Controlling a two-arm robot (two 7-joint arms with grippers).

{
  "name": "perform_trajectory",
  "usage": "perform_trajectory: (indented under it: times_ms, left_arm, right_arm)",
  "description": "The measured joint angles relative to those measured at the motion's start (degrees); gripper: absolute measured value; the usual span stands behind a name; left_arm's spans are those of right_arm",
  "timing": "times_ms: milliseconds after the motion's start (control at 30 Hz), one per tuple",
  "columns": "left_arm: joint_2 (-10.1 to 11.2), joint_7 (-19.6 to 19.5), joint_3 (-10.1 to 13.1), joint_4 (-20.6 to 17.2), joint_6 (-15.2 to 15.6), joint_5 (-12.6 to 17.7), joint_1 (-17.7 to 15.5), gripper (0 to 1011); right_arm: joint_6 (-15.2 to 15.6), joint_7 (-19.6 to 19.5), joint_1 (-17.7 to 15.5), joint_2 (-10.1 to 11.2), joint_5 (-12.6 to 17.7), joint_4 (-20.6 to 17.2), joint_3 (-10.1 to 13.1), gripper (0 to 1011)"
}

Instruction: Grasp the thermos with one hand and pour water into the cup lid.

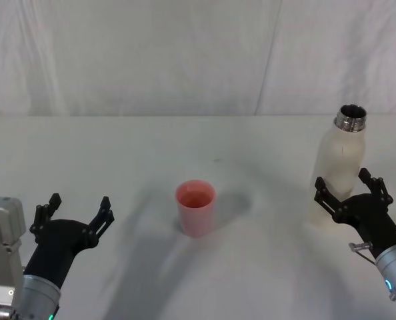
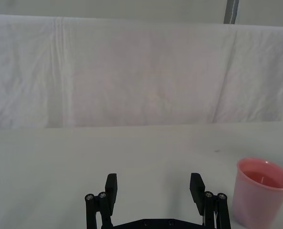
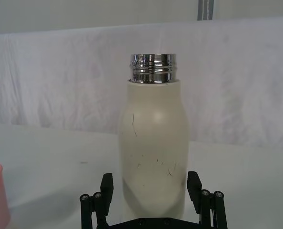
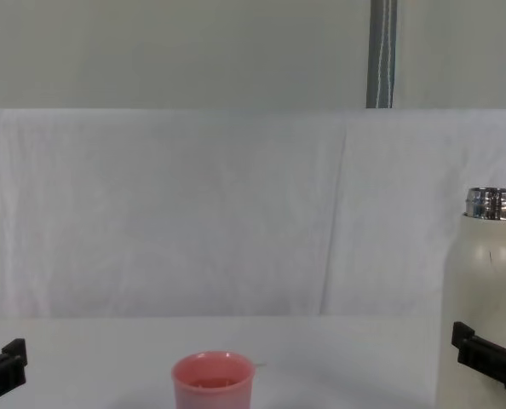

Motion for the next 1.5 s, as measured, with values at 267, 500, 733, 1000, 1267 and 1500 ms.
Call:
perform_trajectory:
  times_ms: [267, 500, 733, 1000, 1267, 1500]
  left_arm:
    - [0.00, 0.00, 0.00, 0.00, 0.00, 0.00, 0.00, 1001]
    - [0.00, 0.00, 0.00, 0.00, 0.00, 0.00, 0.00, 1001]
    - [0.00, 0.00, 0.00, 0.00, 0.00, 0.00, 0.00, 1001]
    - [0.00, 0.00, 0.00, 0.00, 0.00, 0.00, 0.00, 1001]
    - [0.00, 0.00, 0.00, 0.00, 0.00, 0.00, 0.00, 1001]
    - [0.00, 0.00, 0.00, 0.00, 0.00, 0.00, 0.00, 1001]
  right_arm:
    - [-0.26, 0.28, 1.97, -0.17, 0.02, 2.06, -0.19, 1000]
    - [-0.62, 0.46, 3.00, -0.38, 0.18, 3.09, -0.23, 1000]
    - [-0.91, 0.64, 4.06, -0.56, 0.59, 4.39, -0.14, 1000]
    - [-0.93, 0.96, 5.33, -0.57, 0.67, 5.76, -0.30, 1000]
    - [-1.05, 1.12, 6.34, -0.49, 0.63, 6.56, -0.51, 1000]
    - [-0.88, 1.13, 6.85, -0.50, 0.58, 6.90, -0.62, 1000]
